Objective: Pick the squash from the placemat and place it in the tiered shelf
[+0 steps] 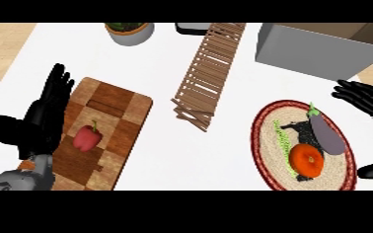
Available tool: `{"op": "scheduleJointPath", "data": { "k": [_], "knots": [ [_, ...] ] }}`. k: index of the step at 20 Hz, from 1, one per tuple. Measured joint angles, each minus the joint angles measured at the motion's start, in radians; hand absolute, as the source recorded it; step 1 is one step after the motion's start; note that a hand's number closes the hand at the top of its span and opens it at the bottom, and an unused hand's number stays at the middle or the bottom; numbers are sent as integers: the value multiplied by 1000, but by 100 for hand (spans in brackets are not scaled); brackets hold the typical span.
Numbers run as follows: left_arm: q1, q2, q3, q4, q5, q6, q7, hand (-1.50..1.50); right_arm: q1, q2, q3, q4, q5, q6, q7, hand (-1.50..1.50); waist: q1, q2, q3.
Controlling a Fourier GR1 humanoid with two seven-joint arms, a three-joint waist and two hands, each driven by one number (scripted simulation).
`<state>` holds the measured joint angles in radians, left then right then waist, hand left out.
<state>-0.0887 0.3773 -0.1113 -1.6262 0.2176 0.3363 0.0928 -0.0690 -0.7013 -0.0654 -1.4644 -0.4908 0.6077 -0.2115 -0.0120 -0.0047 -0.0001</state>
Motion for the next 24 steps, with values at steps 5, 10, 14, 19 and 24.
{"op": "scheduleJointPath", "data": {
  "k": [5,10,14,19,24],
  "knots": [
    [3,-3,0,-15,-9,9,12,0,14,-157,9,-152,127,65,42,-150,-5,-3,-1],
    [12,-11,-7,-28,-23,20,16,0,15,-261,27,-341,333,22,119,-150,-8,-6,-2],
    [35,-11,-2,-38,-19,7,10,0,57,-264,87,-483,499,-46,232,-150,-3,-3,-2],
    [27,-30,-6,-29,-35,-1,6,0,103,-197,192,-610,671,-104,390,-150,4,1,-1],
    [4,-34,7,-18,-44,-11,17,0,105,-146,304,-636,878,-136,491,-150,11,4,0]
  ]
}}
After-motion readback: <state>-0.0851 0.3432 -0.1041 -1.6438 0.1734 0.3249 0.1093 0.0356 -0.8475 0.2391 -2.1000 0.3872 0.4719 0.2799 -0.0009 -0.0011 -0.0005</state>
